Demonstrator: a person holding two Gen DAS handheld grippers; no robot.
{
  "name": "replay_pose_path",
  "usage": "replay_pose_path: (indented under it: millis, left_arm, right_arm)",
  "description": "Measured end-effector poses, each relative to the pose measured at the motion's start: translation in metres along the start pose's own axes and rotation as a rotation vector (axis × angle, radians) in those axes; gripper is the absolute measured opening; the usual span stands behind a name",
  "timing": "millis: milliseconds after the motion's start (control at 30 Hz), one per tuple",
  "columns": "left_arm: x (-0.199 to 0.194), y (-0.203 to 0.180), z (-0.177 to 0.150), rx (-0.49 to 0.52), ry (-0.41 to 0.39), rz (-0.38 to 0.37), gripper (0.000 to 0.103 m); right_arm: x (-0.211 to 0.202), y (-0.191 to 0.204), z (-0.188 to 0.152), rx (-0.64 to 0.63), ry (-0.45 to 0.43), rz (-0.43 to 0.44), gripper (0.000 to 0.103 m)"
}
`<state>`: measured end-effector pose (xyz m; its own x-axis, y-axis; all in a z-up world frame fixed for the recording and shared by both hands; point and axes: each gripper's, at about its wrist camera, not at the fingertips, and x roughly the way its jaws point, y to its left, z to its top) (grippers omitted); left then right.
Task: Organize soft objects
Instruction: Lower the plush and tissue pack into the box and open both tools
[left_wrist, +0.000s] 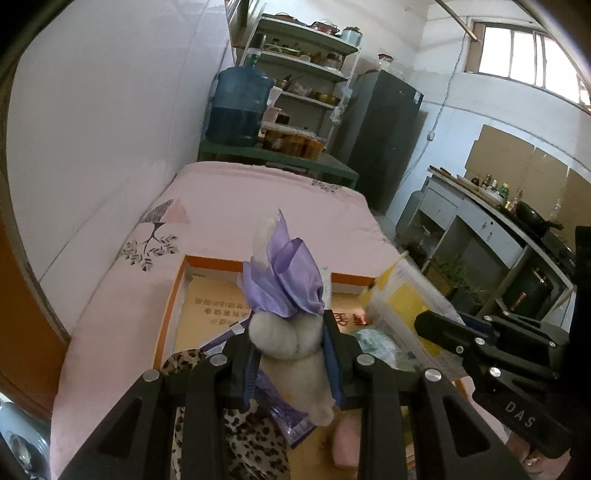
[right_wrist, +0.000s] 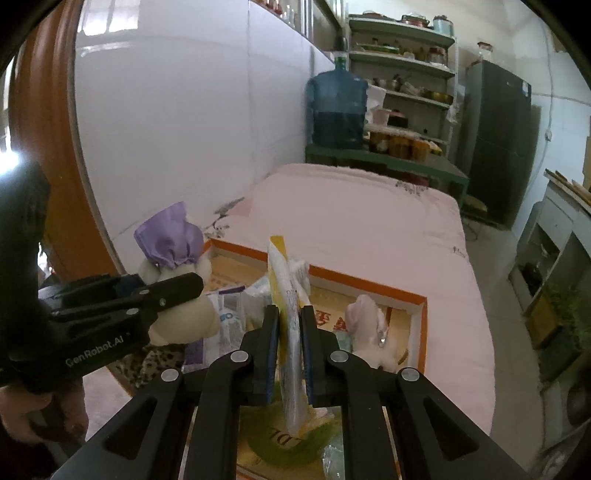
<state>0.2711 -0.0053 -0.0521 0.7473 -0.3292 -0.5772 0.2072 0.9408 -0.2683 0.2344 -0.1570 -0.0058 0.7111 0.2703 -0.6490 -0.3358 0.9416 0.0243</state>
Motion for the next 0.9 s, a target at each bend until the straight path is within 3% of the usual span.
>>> replay_pose_path:
  millis: [367,467,500,567,600,900]
  left_arm:
    - [0.027,0.017,-0.014,-0.025,0.077,0.003,0.031]
    - [0.029,0.019,-0.013,-0.040,0.098,-0.014,0.033]
    - [0.030,0.021,-0.013,-0.045,0.103,-0.012,0.034]
    - [0.029,0.021,-0.013,-0.042,0.102,-0.002,0.049]
    - [0.029,0.021,-0.013,-0.039,0.100,-0.001,0.052]
    - [0.021,0.019,-0.017,-0.032,0.099,-0.005,0.057]
  right_arm:
    - [0.032,0.000,-0.013,0.007,0.057,0.024,0.012]
    - [0.033,-0.001,-0.015,0.019,0.061,0.040,0.018]
    - [0.033,-0.002,-0.014,0.029,0.062,0.046,0.021]
    - [0.032,-0.005,-0.014,0.042,0.057,0.055,0.025]
    - [0.030,-0.005,-0.015,0.046,0.053,0.056,0.029]
    - [0.017,-0.003,-0.019,0.060,0.026,0.061,0.035]
